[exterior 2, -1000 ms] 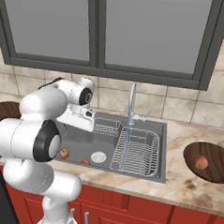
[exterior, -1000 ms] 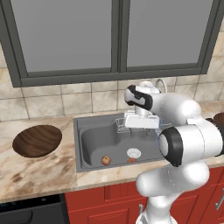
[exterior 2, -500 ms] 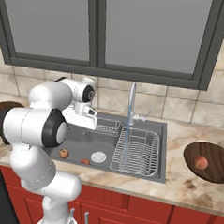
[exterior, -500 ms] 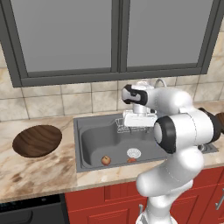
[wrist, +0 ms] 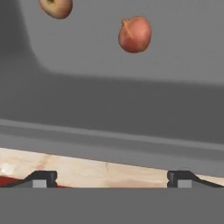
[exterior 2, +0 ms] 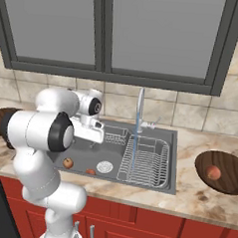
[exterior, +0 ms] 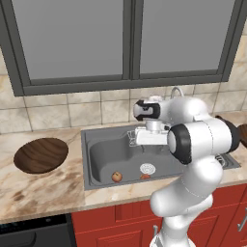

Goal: Pick the onions from the sink and place them in one bowl. Place the peach in the other bowl. Then turn off the sink faucet.

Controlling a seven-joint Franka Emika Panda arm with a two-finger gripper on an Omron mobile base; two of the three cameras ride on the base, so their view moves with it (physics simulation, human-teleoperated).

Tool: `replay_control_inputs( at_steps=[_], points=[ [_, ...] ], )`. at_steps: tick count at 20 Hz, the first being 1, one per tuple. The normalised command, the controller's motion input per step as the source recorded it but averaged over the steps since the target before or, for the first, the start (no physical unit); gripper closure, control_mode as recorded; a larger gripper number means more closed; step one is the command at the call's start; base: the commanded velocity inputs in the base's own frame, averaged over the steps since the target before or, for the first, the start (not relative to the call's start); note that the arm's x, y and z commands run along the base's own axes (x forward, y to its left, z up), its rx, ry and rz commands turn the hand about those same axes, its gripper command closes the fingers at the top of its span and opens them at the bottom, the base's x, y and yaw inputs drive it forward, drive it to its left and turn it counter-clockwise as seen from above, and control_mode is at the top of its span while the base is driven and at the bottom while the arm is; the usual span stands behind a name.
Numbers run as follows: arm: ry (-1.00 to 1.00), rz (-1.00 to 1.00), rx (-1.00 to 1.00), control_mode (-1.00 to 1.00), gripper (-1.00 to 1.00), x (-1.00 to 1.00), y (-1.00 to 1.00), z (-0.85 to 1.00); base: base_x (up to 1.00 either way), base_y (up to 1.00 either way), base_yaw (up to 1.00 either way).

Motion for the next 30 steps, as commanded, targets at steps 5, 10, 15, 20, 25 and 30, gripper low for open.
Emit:
replay_control_inputs(
  at_steps=[5,10,15,20,25,30],
  points=[
    [0.01,0.00,0.00,-1.00,-1.00,0.26,0.00,-0.19,0.00,0.00,0.00],
    [0.03,0.00,-0.02,-1.00,-1.00,0.12,-0.01,-0.23,0.00,0.00,0.00],
    [0.02,0.00,-0.02,-1.00,-1.00,0.04,-0.03,-0.27,0.00,0.00,0.00],
    [0.00,0.00,-0.01,-1.00,-1.00,0.09,0.00,-0.21,0.00,0.00,0.00],
    [0.00,0.00,0.00,-1.00,-1.00,0.01,-0.03,-0.21,0.00,0.00,0.00],
    [-0.04,0.00,0.00,-1.00,-1.00,0.00,-0.06,-0.19,0.00,0.00,0.00]
  ],
)
